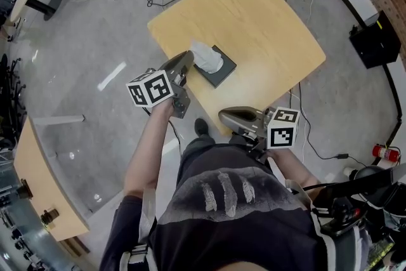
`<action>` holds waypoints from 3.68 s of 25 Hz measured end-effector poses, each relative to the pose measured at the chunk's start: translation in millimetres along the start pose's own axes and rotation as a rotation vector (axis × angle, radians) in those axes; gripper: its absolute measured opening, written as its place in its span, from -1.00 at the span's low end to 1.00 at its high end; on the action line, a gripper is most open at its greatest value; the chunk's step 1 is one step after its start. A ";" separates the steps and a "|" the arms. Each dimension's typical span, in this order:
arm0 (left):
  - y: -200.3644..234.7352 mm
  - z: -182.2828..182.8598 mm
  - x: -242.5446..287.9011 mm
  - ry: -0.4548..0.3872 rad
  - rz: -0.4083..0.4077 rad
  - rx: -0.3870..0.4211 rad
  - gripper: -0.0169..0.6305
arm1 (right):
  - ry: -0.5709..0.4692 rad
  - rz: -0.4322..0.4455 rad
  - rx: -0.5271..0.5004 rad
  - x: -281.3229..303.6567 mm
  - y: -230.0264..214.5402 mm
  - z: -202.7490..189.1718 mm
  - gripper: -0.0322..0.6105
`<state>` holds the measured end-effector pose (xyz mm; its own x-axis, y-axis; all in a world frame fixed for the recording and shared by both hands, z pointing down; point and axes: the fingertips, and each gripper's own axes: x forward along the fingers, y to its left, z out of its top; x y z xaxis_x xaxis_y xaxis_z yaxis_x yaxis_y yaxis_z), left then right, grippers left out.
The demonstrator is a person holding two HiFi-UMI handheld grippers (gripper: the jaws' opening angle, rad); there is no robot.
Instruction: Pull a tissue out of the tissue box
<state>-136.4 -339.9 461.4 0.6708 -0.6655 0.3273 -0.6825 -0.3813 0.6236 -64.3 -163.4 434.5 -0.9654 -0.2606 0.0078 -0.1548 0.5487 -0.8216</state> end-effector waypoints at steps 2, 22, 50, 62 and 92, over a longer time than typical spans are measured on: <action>-10.8 6.1 -2.7 -0.015 -0.032 -0.015 -0.93 | -0.001 0.004 -0.001 0.9 0.4 0.5 -0.90; -208.7 7.4 46.3 -0.204 -0.454 -0.289 -0.93 | 0.007 -0.007 0.028 -104.9 -7.6 -7.7 -0.90; -29.4 -253.2 -21.2 -0.152 0.141 -0.602 -0.85 | 0.246 -0.071 0.087 -81.6 -2.2 -77.9 -0.90; -51.0 -252.7 -34.1 0.032 0.189 -0.290 0.36 | 0.229 -0.089 0.075 -71.1 14.7 -97.0 -0.90; -93.0 -124.8 -166.4 -0.077 0.240 0.606 -0.95 | 0.181 0.039 -0.100 -32.8 109.9 -124.1 -0.90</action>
<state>-148.3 -113.6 437.5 0.4725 -0.8126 0.3413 -0.8683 -0.4955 0.0223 -75.7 4.1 414.8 -0.9916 -0.0956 0.0874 -0.1283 0.6340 -0.7626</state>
